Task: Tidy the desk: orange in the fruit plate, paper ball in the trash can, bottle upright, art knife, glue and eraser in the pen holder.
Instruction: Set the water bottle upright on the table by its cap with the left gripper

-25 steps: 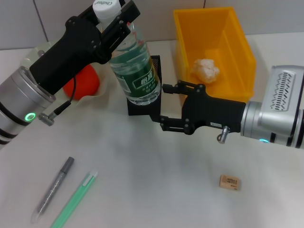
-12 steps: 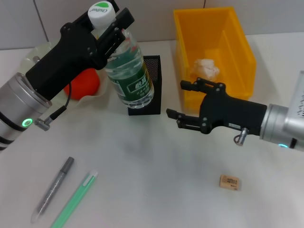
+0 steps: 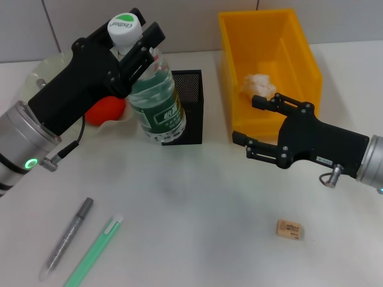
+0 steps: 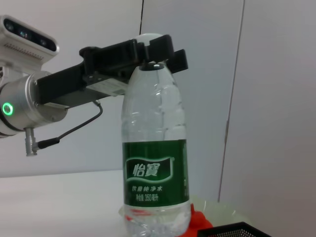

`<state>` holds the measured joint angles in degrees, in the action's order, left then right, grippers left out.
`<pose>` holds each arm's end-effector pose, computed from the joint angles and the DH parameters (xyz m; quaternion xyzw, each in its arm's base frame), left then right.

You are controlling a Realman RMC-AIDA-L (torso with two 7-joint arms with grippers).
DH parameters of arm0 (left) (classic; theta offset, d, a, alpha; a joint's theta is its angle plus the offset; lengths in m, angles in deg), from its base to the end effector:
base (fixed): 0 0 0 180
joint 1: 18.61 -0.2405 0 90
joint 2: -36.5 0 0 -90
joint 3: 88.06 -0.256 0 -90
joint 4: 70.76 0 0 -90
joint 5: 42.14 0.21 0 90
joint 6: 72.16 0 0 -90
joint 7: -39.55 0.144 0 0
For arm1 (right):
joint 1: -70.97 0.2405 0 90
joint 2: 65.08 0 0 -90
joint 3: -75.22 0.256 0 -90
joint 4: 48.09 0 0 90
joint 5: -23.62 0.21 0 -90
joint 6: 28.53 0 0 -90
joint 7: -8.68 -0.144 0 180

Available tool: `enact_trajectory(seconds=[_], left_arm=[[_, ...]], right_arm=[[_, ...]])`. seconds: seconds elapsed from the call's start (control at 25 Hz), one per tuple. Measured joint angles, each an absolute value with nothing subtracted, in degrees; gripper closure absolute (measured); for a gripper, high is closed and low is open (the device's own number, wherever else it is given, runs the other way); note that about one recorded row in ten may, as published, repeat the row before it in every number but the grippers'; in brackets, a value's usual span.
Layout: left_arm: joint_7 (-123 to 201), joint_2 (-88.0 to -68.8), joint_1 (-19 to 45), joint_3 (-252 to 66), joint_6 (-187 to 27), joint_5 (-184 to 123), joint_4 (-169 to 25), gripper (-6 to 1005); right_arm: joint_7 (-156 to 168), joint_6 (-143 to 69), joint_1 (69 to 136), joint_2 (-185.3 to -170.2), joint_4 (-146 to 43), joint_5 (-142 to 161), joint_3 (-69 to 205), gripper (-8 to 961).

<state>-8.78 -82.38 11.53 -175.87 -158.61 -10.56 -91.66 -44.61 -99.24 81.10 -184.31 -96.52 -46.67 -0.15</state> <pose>-0.1893 0.3356 -0.0202 -0.8018 -0.1131 -0.5384 0.2332 0.2612 0.2988 -0.0101 -0.9025 0.0742 0.2971 0.3028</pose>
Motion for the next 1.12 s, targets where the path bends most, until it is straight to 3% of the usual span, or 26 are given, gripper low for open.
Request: enact_trajectory(seconds=[0.56,1.12], left_arm=[[-2.97,-82.04,7.04,-175.85,-158.60,-9.22,-91.26,565],[0.19,-81.37,6.43,-174.82,-153.58,-8.35,-90.78,565]], right_arm=[[-49.11,-99.30,79.49,-184.25,-101.35,-51.79,-0.41,185],[-50.88,-99.38,79.77,-184.25,-102.39,-53.90,-0.41,184]])
